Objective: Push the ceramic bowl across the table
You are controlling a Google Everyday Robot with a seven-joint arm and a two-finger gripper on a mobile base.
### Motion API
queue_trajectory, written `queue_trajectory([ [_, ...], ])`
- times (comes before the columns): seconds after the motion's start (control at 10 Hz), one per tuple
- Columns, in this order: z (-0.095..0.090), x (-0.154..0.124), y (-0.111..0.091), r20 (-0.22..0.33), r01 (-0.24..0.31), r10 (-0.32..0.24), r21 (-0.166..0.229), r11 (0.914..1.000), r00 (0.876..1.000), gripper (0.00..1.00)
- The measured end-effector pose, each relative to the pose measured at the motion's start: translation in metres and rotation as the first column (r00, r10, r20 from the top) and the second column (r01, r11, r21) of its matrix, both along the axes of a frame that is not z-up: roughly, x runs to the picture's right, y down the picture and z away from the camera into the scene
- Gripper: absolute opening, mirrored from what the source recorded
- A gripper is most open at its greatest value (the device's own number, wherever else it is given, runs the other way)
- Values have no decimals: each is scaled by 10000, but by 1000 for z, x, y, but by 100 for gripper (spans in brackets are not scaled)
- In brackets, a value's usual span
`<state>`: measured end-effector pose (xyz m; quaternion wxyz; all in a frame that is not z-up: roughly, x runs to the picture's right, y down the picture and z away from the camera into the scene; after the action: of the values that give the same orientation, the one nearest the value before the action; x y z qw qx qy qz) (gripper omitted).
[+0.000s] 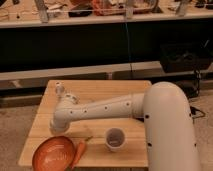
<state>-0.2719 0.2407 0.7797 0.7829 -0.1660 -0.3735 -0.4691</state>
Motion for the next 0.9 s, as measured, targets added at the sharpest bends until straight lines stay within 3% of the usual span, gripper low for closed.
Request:
queue_trajectory([
  [0.9,-1,-3,1,130,147,-147,-28,9999,9998,3],
])
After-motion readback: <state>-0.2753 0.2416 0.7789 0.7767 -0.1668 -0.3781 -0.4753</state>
